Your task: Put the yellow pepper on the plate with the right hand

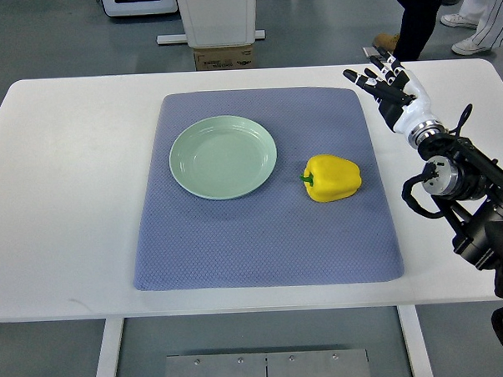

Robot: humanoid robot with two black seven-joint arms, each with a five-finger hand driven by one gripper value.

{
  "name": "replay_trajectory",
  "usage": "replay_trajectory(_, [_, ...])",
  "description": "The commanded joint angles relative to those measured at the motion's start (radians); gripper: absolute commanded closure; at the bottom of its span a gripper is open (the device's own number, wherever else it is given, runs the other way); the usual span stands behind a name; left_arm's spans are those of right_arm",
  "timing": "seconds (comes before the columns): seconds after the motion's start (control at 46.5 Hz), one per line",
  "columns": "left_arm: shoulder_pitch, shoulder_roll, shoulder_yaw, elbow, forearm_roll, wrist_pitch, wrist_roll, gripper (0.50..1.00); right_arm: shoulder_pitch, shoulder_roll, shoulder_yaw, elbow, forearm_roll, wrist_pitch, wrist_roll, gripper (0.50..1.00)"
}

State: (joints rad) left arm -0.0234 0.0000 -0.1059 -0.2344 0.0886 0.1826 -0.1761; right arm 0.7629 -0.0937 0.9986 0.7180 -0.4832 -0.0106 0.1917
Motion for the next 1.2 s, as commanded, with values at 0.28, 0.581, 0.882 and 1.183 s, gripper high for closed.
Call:
replay_trajectory(0.28, [-0.001,0.000,0.000,0.000,0.000,0.000,0.000,0.500,0.004,0.002,-0.008,-0.002,0.000,0.000,0.002,0.500])
replay_trajectory(0.581, [0.003,0.000,0.000,0.000,0.000,0.000,0.001,0.500,0.006,-0.017,-0.009,0.000,0.000,0.001,0.002,0.500])
replay_trajectory(0.882, [0.003,0.000,0.000,0.001,0.000,0.000,0.001,0.500,0.006,-0.015,-0.014,0.000,0.000,0.001,0.002,0.500])
replay_trajectory(1.183, [0.003,0.000,0.000,0.001,0.000,0.000,0.000,0.500,0.007,-0.015,-0.014,0.000,0.000,0.001,0.002,0.500])
